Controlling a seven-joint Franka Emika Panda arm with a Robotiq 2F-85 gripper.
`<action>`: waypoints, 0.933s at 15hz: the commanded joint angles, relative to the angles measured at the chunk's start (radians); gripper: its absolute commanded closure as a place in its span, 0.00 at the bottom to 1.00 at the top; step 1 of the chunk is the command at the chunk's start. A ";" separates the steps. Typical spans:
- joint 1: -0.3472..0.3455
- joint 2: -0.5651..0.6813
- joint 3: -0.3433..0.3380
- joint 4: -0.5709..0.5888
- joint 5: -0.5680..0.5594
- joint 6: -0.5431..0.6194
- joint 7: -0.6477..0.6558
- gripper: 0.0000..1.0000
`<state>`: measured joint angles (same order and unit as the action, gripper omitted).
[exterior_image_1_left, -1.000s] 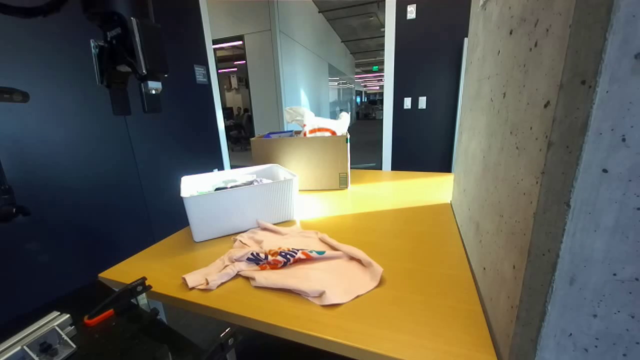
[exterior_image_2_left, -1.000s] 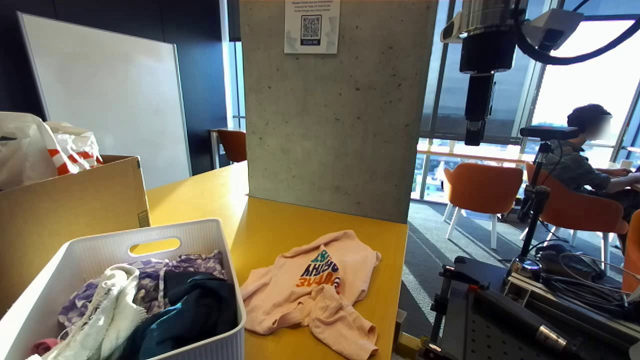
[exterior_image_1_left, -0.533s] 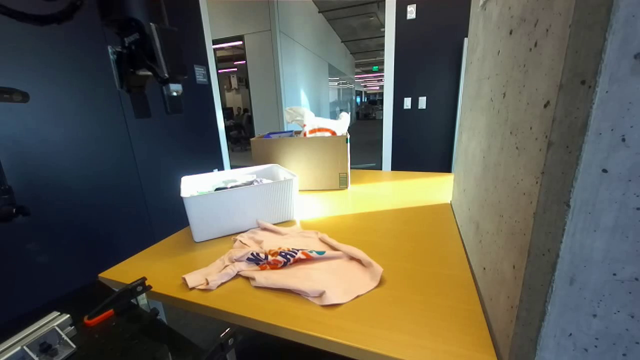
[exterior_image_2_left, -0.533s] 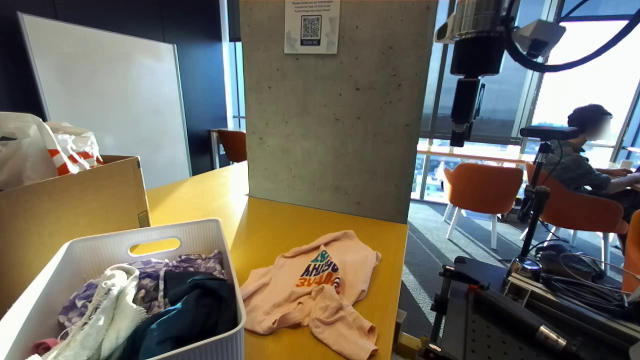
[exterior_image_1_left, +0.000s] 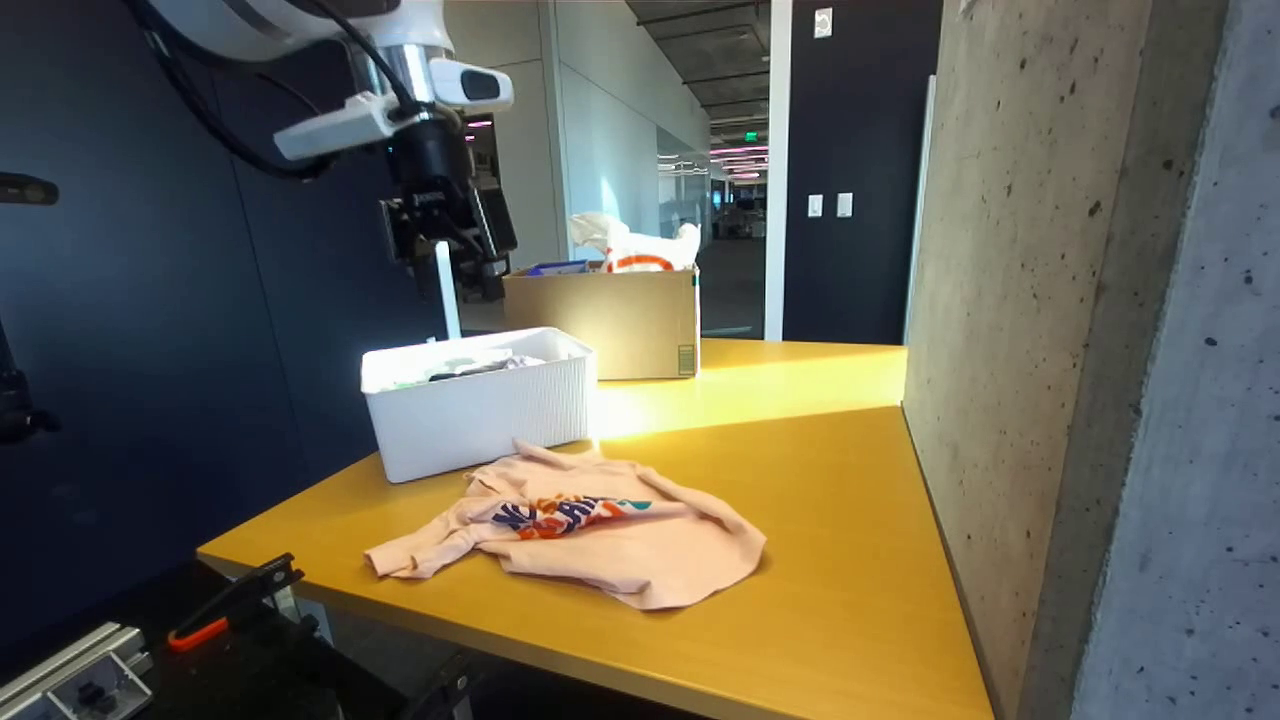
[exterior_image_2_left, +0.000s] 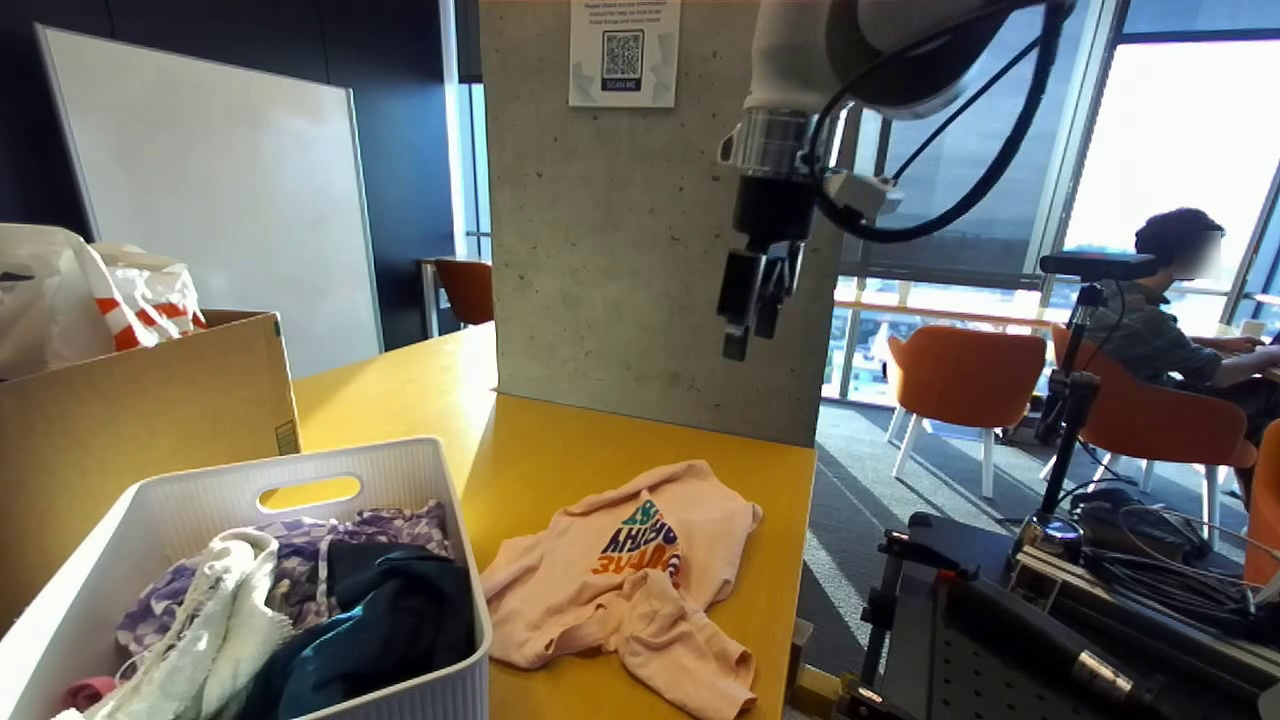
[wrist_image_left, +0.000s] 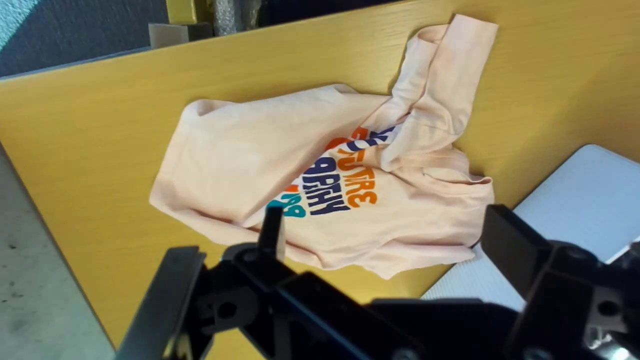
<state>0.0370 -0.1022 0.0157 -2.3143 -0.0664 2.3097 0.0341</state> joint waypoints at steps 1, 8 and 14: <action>0.025 0.241 0.030 0.189 0.053 -0.018 -0.047 0.00; 0.035 0.461 0.050 0.316 0.060 -0.014 -0.054 0.00; 0.022 0.496 0.053 0.371 0.067 -0.042 -0.088 0.00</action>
<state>0.0713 0.3842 0.0651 -1.9828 -0.0080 2.3011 -0.0185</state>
